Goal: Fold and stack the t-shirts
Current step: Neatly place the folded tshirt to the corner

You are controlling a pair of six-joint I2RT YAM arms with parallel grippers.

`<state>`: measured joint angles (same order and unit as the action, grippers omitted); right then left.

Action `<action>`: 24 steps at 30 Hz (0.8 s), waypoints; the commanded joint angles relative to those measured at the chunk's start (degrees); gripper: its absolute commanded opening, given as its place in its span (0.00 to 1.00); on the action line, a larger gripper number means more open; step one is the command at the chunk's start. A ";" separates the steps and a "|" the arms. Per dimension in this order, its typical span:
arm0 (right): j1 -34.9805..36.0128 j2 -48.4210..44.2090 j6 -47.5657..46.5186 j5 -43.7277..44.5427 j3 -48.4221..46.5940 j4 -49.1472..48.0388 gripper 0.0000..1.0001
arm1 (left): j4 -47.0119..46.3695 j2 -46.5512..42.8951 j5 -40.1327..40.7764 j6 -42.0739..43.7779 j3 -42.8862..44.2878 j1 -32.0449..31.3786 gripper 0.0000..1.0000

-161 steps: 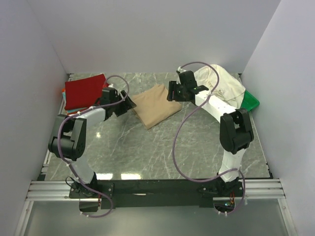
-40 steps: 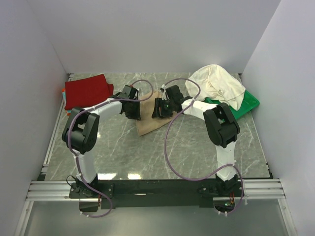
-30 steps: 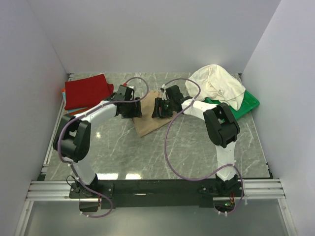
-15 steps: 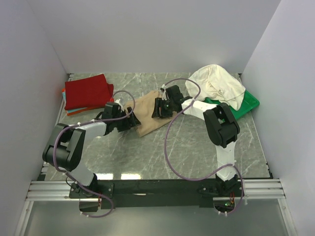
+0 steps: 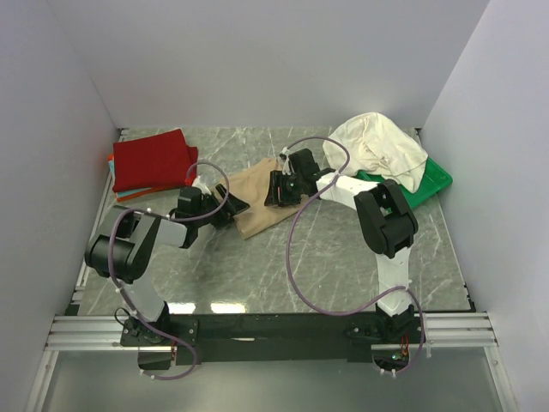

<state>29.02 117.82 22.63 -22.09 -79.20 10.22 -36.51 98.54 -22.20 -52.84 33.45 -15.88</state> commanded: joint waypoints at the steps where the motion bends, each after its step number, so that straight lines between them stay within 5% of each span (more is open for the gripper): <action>1: 0.34 0.30 -1.10 1.17 0.19 3.75 0.62 | -2.33 3.14 3.56 -4.20 -2.16 -0.38 0.85; 17: 0.34 1.62 -1.10 -0.50 0.89 3.23 0.62 | -0.40 9.47 8.39 -6.40 6.27 -4.51 0.78; 21: 0.34 1.45 -1.71 -0.85 1.41 3.14 0.62 | 3.18 10.18 10.06 -6.05 8.46 -4.51 0.62; 24: 0.34 1.18 -2.06 -0.94 1.94 3.14 0.62 | 7.22 9.92 12.08 -5.08 10.13 -4.51 0.39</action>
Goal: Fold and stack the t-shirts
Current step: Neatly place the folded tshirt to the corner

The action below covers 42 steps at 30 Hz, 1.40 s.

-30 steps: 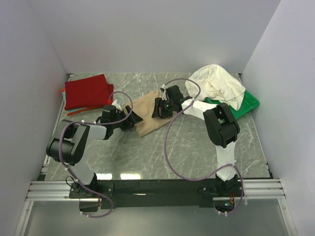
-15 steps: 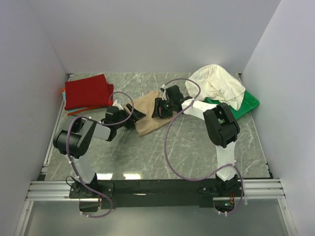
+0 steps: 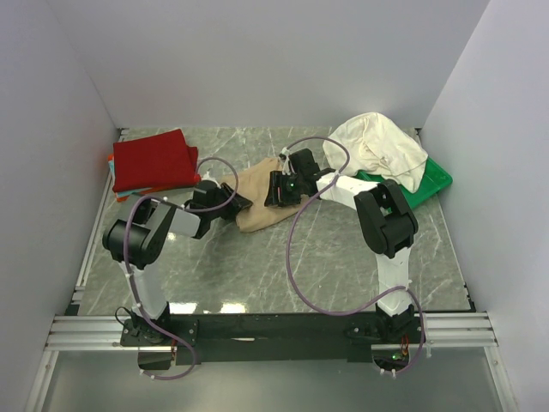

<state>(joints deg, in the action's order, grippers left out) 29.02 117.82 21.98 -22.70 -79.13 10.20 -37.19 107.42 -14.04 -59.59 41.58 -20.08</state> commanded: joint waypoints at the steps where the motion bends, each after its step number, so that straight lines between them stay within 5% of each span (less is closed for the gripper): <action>1: 0.34 1.10 -1.50 -0.59 1.96 3.16 0.62 | 9.23 0.87 4.28 2.72 2.62 -0.32 0.28; 5: 0.34 0.05 -2.03 -0.86 2.84 3.08 0.62 | 19.24 -0.01 7.45 6.85 6.83 -0.32 0.00; 18: 0.34 -9.71 -4.66 1.08 7.41 5.10 0.62 | 65.89 6.04 21.94 34.89 39.86 0.65 0.00; 28: 0.34 -14.72 -5.80 0.99 9.79 4.92 0.63 | 79.28 11.67 30.65 45.43 54.82 3.02 0.00; 42: 0.25 -16.13 -6.42 0.55 10.93 4.75 0.63 | 83.42 11.41 36.45 54.05 67.04 5.40 0.00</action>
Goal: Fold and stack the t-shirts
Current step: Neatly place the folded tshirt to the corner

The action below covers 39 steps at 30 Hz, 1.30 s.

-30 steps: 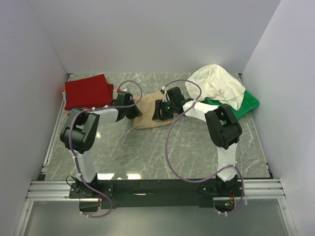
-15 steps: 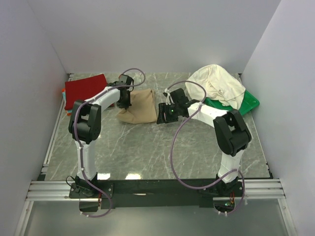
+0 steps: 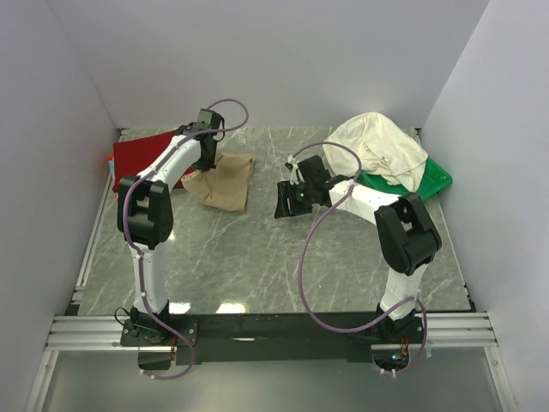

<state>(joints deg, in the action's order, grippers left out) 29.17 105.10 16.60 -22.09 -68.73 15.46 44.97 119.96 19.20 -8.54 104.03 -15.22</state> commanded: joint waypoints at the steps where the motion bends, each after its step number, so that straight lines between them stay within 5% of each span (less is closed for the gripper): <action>1: 0.01 -3.58 -1.13 -0.15 0.61 -0.61 0.63 | 1.17 -1.22 3.56 3.43 5.13 0.72 0.00; 17: 0.10 -4.64 -0.87 -0.85 2.11 -1.49 0.62 | 2.66 -1.92 5.06 5.02 17.87 6.61 0.00; 39: 0.01 -5.52 -0.52 -2.44 3.16 -2.28 0.63 | 5.57 -3.77 -1.88 5.46 21.57 16.53 0.00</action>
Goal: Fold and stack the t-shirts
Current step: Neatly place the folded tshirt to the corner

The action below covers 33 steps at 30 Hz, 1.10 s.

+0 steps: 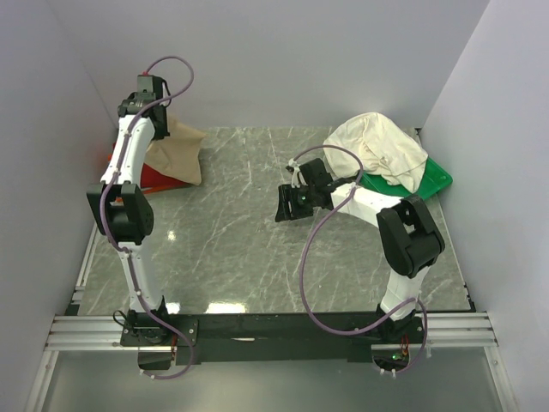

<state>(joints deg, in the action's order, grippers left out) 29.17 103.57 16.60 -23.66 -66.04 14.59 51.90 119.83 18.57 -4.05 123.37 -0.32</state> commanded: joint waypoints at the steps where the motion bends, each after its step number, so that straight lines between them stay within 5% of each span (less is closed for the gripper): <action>1: 0.10 -4.25 -0.43 -0.86 0.56 -1.41 0.63 | -1.45 -3.12 -1.86 0.98 2.05 2.42 0.00; 20: 0.01 -6.19 -0.87 -0.86 1.70 -1.23 0.63 | -4.62 3.04 -6.17 -1.12 0.47 12.62 0.02; 23: 0.10 -6.27 -0.96 -0.77 1.79 -1.14 0.63 | -2.43 4.53 -3.98 -4.10 2.31 13.67 0.44; 24: 0.10 -6.62 -0.96 -0.77 1.88 -1.23 0.64 | -1.89 4.80 -2.06 -4.90 3.10 13.68 0.73; 25: 0.01 -6.71 -0.96 -0.77 1.97 -1.23 0.65 | -1.45 4.97 -0.74 -5.52 4.41 13.76 0.80; 33: 0.10 -10.40 -0.69 0.63 2.85 -0.79 0.66 | -6.70 -7.56 5.08 -13.34 -3.98 12.54 0.93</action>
<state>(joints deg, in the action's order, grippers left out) 29.17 97.08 16.58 -23.44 -63.31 14.74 49.67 122.63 20.03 -12.58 122.45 13.28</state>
